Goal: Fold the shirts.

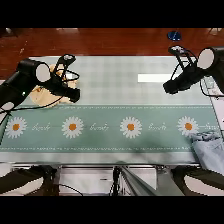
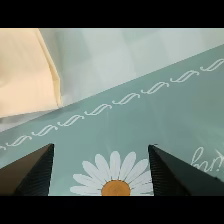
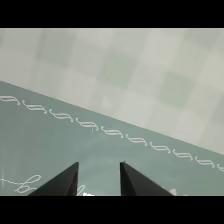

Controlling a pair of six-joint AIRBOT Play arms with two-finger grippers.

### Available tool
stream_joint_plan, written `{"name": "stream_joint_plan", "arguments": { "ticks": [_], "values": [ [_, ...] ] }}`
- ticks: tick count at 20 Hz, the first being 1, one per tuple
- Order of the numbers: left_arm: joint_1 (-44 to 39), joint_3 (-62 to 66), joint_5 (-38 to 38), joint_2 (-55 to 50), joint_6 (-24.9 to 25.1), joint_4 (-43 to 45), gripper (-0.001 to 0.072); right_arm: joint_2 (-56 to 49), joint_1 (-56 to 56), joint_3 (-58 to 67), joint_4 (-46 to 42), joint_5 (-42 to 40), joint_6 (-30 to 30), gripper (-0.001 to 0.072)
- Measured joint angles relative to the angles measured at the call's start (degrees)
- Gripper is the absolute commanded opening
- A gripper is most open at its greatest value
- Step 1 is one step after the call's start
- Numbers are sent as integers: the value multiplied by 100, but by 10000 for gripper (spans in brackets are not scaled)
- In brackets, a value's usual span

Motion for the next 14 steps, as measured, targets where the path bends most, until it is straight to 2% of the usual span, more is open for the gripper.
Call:
{"name": "stream_joint_plan", "arguments": {
  "ticks": [5,14],
  "values": [
    [-7,-2,39,-17,0,-4,674,0,0,0,0,-168,0,335],
    [-11,0,597,-127,-50,-61,676,0,0,0,11,-306,0,336]
  ]
}}
